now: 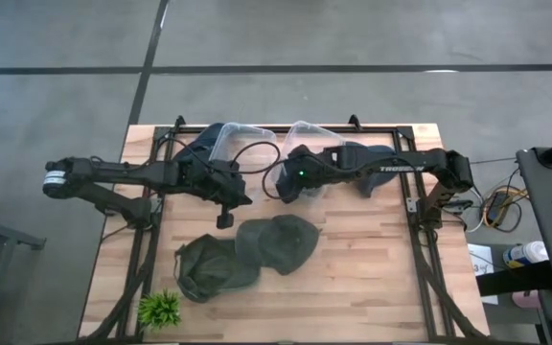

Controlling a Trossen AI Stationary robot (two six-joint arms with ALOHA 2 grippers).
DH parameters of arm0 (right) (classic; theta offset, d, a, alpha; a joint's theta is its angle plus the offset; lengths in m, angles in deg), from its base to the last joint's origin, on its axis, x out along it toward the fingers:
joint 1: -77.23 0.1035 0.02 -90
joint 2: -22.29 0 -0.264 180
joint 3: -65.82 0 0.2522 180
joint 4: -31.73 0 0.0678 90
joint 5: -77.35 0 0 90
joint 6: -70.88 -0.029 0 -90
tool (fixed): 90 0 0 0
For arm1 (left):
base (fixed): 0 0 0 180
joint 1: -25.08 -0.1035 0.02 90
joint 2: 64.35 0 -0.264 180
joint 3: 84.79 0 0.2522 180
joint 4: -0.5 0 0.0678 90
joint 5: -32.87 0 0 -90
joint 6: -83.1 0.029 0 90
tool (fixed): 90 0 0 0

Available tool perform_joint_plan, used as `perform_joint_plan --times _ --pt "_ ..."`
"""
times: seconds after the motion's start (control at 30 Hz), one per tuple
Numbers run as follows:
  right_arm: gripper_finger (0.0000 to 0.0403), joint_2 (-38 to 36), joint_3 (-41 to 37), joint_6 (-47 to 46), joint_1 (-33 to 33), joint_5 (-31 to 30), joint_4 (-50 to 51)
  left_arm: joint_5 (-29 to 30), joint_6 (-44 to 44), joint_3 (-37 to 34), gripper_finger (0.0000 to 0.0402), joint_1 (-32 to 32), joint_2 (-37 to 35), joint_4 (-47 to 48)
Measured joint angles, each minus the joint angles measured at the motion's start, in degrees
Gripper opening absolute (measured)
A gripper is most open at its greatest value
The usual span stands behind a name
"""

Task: Pick & Place hat
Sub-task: Put the bottom blue cap into the right transparent bin, then adjust the right transparent bin

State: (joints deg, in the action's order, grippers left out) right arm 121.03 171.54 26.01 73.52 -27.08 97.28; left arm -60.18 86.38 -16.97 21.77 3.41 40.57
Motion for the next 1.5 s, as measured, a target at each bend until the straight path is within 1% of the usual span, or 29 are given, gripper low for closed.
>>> perform_joint_plan --times 0.1,0.17,0.23,0.53,0.63,0.77,0.9,1.03,1.13,1.27,1.33,1.5 --pt "0.0202 -0.2 0.7 1.5 0.2 0.2 6.4 0.0 -0.8 0.0 0.0 0.0 0.0 -0.8" --pt "0.0193 -0.1 0.1 2.8 0.4 2.0 7.0 0.0 -0.9 0.0 0.0 0.0 0.0 -1.5" --pt "0.0182 -0.1 -0.8 4.1 0.5 4.0 5.4 0.0 -1.2 0.0 0.0 0.0 0.1 -2.5" --pt "0.0118 1.6 -5.2 5.5 -0.3 4.5 -1.8 0.0 -2.7 0.0 0.0 0.0 0.6 -2.8" --pt "0.0094 1.7 -6.4 5.9 -0.5 6.9 -6.8 0.0 -3.7 0.0 0.0 0.0 0.6 -2.8" --pt "0.0077 1.5 -6.3 5.5 -0.5 8.9 -9.0 0.1 -3.8 0.0 0.0 0.0 0.6 -2.9" --pt "0.0089 1.3 -5.4 4.6 0.7 9.5 -8.7 0.1 -3.8 0.0 0.0 0.0 0.6 -3.7" --pt "0.0121 1.2 -3.8 5.5 2.2 9.7 -8.1 0.1 -4.9 0.0 0.0 0.0 0.8 -4.3" --pt "0.0152 1.1 -2.2 7.6 3.1 9.0 -4.7 -0.9 -4.6 0.0 0.0 0.0 1.7 -4.7" --pt "0.0191 0.7 -0.3 11.6 4.9 5.1 0.9 -2.2 -1.4 0.0 0.0 0.2 5.0 -6.5" --pt "0.0204 -0.1 -0.2 11.9 6.5 1.7 4.1 -2.0 1.3 0.1 0.0 0.2 6.8 -7.3" --pt "0.0216 -1.8 -0.2 10.5 10.5 -6.7 9.6 1.8 5.9 2.4 0.0 0.2 11.5 -9.7"
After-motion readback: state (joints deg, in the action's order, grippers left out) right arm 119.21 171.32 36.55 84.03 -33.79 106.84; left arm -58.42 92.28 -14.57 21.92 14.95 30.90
